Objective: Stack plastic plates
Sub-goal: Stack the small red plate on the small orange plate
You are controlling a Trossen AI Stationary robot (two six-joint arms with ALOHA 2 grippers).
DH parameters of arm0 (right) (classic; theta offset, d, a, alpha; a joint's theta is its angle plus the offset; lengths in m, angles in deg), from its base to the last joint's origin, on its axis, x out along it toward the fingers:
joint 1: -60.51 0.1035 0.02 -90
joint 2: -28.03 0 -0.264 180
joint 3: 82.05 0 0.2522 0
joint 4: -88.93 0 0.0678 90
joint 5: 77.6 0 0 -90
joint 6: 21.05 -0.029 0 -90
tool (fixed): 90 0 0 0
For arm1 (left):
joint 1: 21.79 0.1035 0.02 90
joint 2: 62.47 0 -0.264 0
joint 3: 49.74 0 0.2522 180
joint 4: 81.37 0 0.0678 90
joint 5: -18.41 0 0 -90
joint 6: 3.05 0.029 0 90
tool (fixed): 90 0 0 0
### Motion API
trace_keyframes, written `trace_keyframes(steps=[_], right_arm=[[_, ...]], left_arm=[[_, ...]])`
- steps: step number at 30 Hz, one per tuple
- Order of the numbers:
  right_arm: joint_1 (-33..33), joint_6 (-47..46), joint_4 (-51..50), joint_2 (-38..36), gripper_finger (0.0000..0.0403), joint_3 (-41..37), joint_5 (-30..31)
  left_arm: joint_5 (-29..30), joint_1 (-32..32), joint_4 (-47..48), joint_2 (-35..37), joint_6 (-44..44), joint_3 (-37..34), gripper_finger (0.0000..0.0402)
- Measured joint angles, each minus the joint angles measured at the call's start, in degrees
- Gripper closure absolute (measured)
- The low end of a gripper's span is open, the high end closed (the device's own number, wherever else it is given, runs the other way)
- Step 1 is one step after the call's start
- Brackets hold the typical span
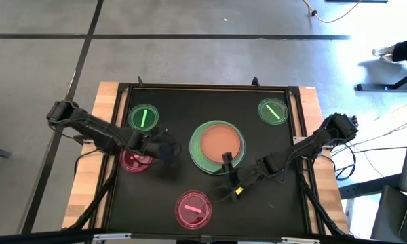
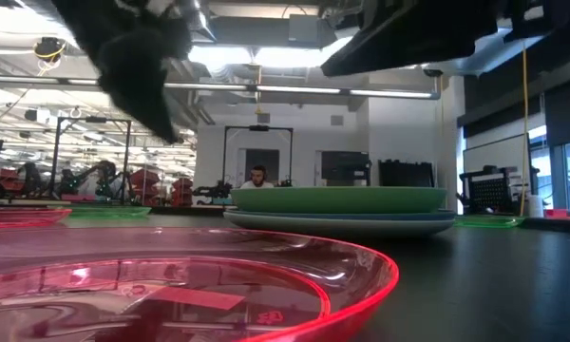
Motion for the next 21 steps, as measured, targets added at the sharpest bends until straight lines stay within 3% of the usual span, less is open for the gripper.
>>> trace_keyframes(steps=[9,13,21], right_arm=[[0.0,-0.8,-0.1,0.0,0.0237,0.0,0.4],[0.0,-0.8,-0.1,0.0,0.0237,0.0,0.4],[0.0,-0.8,-0.3,0.0,0.0237,0.0,0.4]], left_arm=[[-13.8,-4.0,11.3,-0.7,-21.0,-4.4,0.031],[-14.9,-7.0,13.2,-0.7,-28.5,-6.1,0.031],[-13.5,-8.4,13.2,-0.7,-31.8,-9.1,0.031]])
